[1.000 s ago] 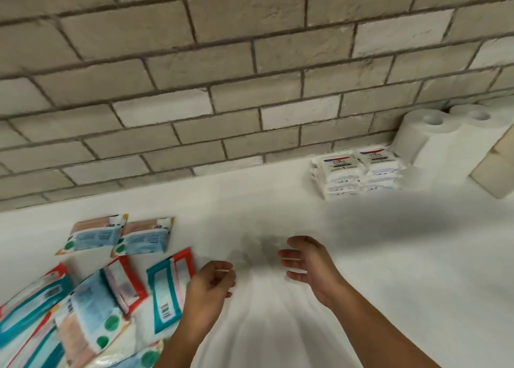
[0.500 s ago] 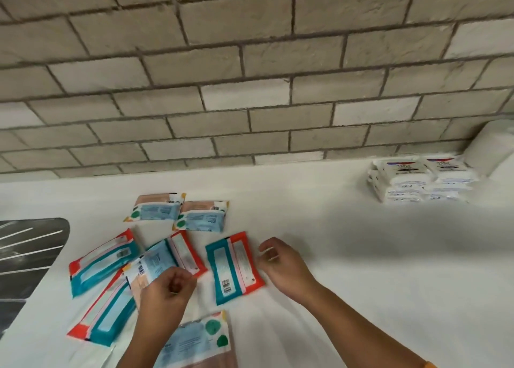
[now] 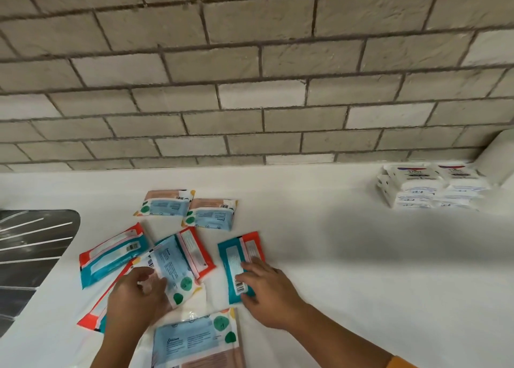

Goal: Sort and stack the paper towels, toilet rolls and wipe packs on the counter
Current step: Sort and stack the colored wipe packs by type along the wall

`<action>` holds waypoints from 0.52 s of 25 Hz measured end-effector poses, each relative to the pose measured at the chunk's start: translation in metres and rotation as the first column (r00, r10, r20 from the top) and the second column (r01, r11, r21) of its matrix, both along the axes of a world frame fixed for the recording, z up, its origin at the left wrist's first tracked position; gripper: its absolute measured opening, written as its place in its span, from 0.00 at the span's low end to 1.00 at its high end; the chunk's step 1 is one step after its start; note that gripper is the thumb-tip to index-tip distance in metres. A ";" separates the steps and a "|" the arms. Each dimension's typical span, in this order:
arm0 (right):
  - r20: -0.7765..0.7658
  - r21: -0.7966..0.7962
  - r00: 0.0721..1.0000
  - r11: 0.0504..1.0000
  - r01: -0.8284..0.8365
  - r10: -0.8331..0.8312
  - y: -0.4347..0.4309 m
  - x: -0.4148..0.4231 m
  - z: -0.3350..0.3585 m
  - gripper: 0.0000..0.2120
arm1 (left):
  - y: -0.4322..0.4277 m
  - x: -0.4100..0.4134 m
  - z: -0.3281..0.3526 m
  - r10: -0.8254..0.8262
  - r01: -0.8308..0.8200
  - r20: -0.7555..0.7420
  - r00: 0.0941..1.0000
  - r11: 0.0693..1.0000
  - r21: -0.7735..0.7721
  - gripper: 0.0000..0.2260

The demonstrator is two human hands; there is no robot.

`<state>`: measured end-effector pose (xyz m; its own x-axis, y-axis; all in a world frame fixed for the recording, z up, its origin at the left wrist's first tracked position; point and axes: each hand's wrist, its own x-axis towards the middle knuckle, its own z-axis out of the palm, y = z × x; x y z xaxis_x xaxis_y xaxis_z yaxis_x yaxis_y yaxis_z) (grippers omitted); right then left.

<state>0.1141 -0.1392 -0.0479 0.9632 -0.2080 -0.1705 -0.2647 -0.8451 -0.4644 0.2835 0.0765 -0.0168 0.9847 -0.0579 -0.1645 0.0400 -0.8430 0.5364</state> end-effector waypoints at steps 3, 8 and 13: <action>0.080 -0.070 0.993 0.994 0.087 -0.081 0.000 -0.004 -0.002 0.19 | -0.009 -0.001 -0.012 -0.083 0.085 -0.032 0.996 0.993 0.087 0.27; 0.016 -0.179 0.979 0.963 0.203 -0.204 -0.001 0.002 0.005 0.26 | -0.033 0.000 -0.018 -0.129 0.142 -0.062 0.990 0.940 0.310 0.39; 0.004 -0.167 0.946 0.932 0.321 -0.325 0.003 0.008 0.000 0.37 | -0.071 0.009 -0.007 -0.542 0.422 0.105 0.834 0.748 0.513 0.34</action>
